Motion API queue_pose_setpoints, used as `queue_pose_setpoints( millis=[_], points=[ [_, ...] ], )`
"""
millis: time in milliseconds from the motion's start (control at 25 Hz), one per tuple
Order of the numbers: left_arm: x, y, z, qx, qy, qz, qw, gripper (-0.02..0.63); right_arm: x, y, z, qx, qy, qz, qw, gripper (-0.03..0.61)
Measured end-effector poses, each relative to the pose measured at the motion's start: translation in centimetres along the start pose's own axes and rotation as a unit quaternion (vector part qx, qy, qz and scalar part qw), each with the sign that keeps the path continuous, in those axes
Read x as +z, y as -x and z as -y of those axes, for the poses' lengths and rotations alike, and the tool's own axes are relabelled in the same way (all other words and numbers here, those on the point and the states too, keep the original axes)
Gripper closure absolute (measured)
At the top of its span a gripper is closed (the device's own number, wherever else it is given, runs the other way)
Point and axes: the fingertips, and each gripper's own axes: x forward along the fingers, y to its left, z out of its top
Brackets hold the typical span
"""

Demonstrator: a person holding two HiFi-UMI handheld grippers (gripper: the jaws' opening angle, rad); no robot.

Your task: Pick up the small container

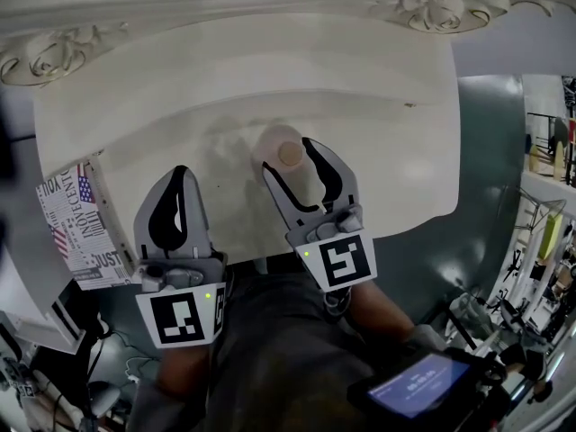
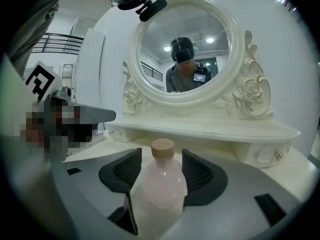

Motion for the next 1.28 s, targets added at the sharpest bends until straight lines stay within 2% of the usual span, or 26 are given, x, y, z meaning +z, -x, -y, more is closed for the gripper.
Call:
queue_pose_setpoints(
  millis=[360, 880, 1160, 1240, 1280],
  points=[
    [-1.1, -1.3, -0.4, -0.009, 0.004, -0.014, 0.9999, 0.6, -1.2, -0.8, 0.4, -0.016, 0.005, -0.009, 1.0, 0.345],
    [-1.4, -2.1, -1.0, -0.015, 0.008, -0.019, 0.9997, 0.6, -1.0, -1.2, 0.5, -0.034, 0.004, -0.012, 0.999, 0.349],
    [-1.1, -2.3, -1.1, -0.017, 0.008, -0.018, 0.9997, 0.6, -0.4, -1.2, 0.5, -0.041, 0.007, -0.001, 0.999, 0.372],
    [-1.1, -2.3, -1.1, -0.017, 0.008, -0.017, 0.9997, 0.6, -0.2, -1.1, 0.5, -0.044, 0.01, 0.003, 0.999, 0.422],
    [-1.1, -2.3, -1.1, -0.017, 0.008, -0.017, 0.9997, 0.6, -0.2, -1.1, 0.5, -0.046, 0.009, 0.003, 0.999, 0.423]
  ],
)
